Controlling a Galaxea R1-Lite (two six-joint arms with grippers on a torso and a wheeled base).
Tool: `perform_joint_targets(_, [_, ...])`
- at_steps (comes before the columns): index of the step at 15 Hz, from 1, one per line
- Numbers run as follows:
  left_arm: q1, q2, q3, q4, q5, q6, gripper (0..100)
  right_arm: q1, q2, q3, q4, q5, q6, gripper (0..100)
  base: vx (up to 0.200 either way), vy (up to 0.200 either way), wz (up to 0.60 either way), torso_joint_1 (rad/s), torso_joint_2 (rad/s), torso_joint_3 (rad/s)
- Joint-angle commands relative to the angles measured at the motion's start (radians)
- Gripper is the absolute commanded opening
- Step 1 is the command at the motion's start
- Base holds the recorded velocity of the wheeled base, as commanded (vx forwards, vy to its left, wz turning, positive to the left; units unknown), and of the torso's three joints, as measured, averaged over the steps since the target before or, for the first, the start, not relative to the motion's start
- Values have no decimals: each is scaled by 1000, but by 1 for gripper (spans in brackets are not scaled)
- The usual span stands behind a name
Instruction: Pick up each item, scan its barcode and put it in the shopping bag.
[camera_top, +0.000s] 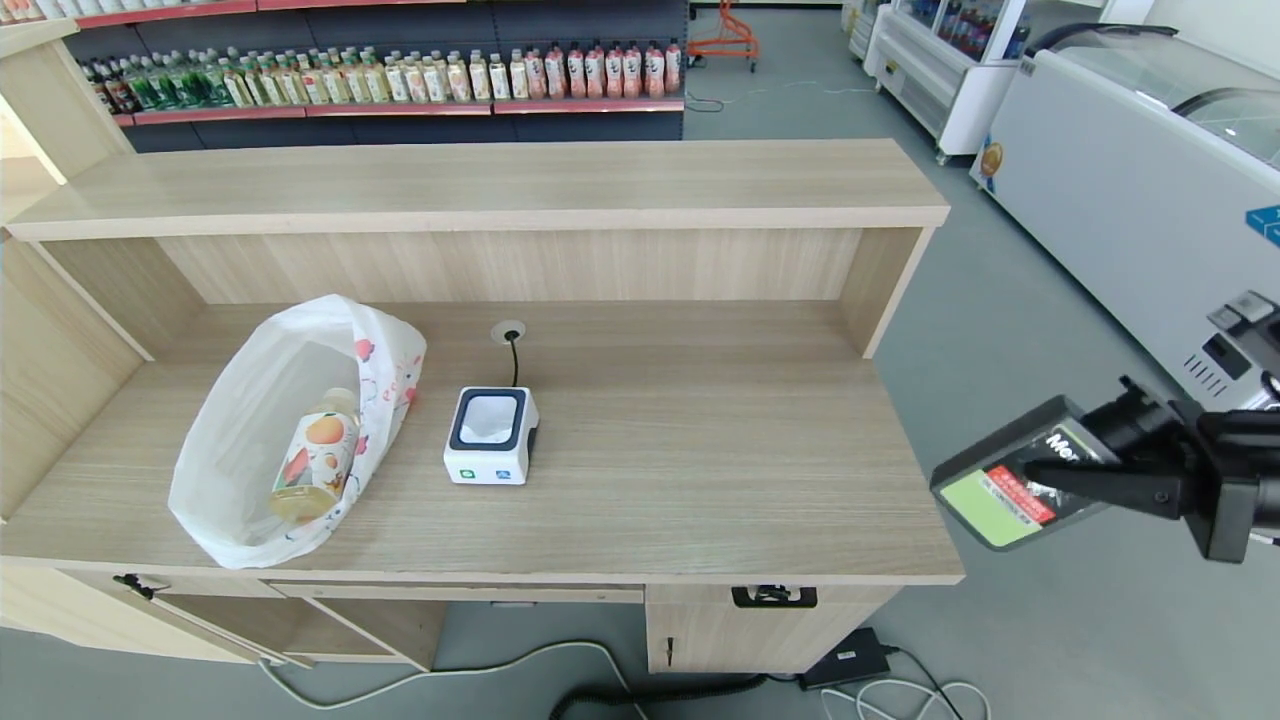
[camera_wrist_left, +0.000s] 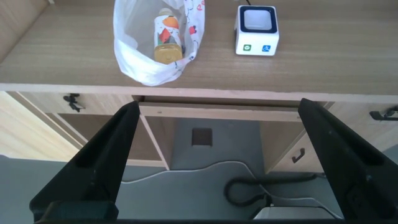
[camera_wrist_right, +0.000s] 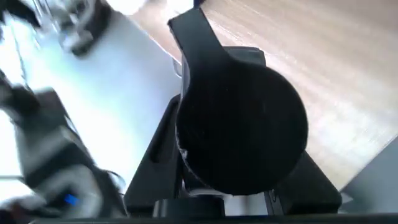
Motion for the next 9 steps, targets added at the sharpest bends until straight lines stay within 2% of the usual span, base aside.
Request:
perform_joint_targets(1, [0, 0, 0, 0, 0, 0, 100, 14, 23, -154, -108, -147, 738, 0, 0, 0, 0, 0, 0, 0])
perform_joint_targets(4, [0, 0, 0, 0, 0, 0, 100, 38, 101, -136, -296, -234, 1054, 0, 0, 0, 0, 0, 0, 0])
perform_joint_targets(9, [0, 0, 0, 0, 0, 1, 100, 103, 107, -125, -299, -239, 1081, 0, 0, 0, 0, 0, 0, 0])
